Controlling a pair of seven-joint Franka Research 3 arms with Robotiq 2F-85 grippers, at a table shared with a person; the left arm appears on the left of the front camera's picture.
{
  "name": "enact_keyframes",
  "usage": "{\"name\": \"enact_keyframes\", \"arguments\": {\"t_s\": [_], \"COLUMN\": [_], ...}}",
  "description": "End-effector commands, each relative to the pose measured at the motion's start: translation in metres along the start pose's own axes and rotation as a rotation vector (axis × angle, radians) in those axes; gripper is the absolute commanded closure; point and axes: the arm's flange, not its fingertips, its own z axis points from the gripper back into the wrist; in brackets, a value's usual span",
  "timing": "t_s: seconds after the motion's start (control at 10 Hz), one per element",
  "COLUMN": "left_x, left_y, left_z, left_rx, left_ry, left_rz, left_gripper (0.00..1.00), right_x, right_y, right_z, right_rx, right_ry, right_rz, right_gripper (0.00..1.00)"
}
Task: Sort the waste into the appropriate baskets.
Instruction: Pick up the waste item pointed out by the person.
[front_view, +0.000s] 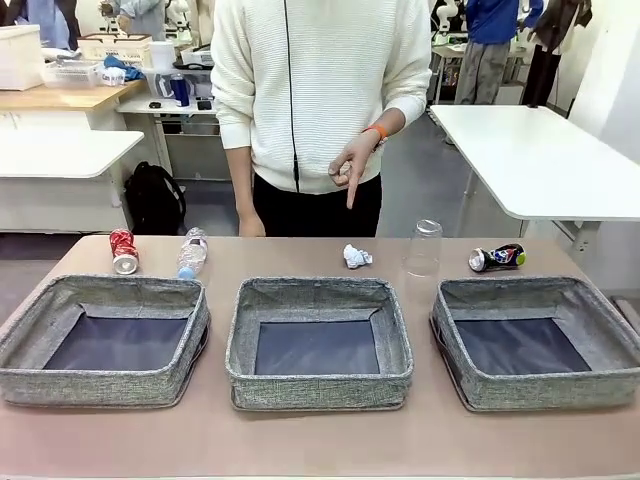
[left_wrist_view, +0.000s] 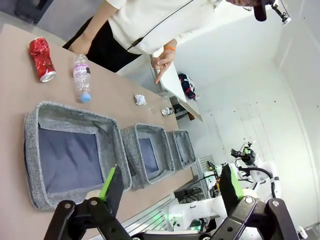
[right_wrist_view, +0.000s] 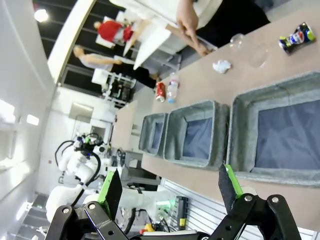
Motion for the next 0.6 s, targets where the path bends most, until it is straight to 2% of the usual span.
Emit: {"name": "enact_keyframes", "arguments": {"t_s": [0.0,0.5], "left_x": [0.0025,0.0025], "left_y": [-0.0018,-0.0018], "left_z": [0.0007,0.0007], "left_rx": [-0.011,-0.011], "left_ry": [-0.005,-0.005], "left_rz": [-0.024,-0.024], "left_gripper": [0.00,0.00], "right_x": [0.0031,0.0031], "right_y": [0.0023,0.0023], "right_z": [0.0012,0.0012], "right_rx": [0.013,0.013], "right_ry": [-0.003,-0.003], "right_rz": [0.027,0.027], "right_gripper": [0.00,0.00]}}
